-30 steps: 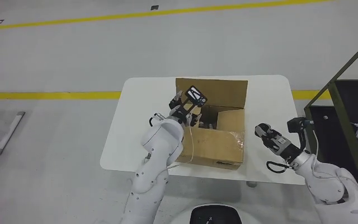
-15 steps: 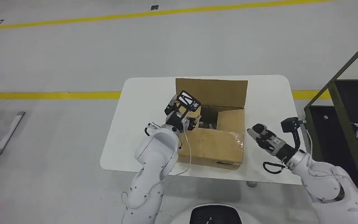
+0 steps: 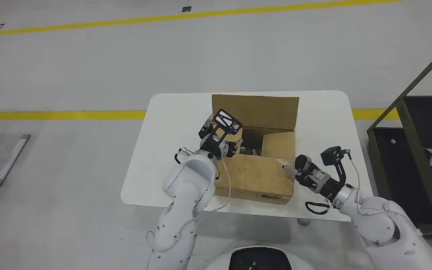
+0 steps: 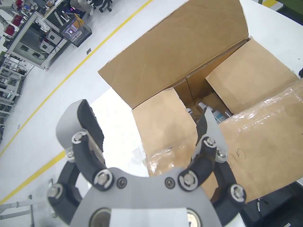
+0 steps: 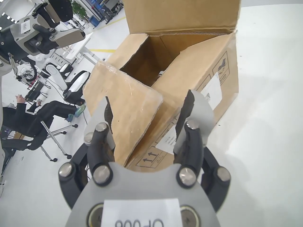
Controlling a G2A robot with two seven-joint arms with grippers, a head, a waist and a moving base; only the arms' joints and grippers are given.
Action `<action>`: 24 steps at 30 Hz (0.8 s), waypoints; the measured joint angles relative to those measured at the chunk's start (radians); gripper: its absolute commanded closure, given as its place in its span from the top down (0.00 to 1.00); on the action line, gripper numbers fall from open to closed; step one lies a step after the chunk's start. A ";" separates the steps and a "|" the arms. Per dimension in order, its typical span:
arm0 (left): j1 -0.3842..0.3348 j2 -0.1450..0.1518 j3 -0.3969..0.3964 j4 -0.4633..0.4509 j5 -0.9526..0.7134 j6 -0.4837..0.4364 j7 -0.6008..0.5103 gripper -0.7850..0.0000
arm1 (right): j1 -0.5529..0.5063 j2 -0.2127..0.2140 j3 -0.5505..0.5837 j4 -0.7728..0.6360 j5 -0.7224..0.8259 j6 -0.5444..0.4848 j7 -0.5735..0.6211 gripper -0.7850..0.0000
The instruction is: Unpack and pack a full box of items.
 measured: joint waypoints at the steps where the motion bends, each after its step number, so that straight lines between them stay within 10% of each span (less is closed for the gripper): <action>1: 0.000 0.000 0.000 0.000 0.000 0.000 0.000 1.00 | -0.003 0.001 0.002 -0.008 -0.012 0.006 -0.017 0.73; 5: 0.000 0.000 0.000 0.000 0.000 0.000 0.000 1.00 | -0.012 0.002 -0.002 -0.029 -0.039 0.011 -0.051 0.80; 14: 0.000 0.000 0.000 0.000 0.000 0.000 0.000 1.00 | 0.034 0.002 -0.053 0.001 -0.052 0.014 -0.048 0.64; 21: 0.000 0.000 0.000 0.000 0.000 0.000 0.000 1.00 | 0.050 0.007 -0.067 0.022 -0.022 -0.004 -0.011 0.36; 24: 0.000 0.000 0.000 0.000 0.000 0.000 0.000 1.00 | 0.049 0.010 -0.056 0.023 0.023 -0.015 0.007 0.00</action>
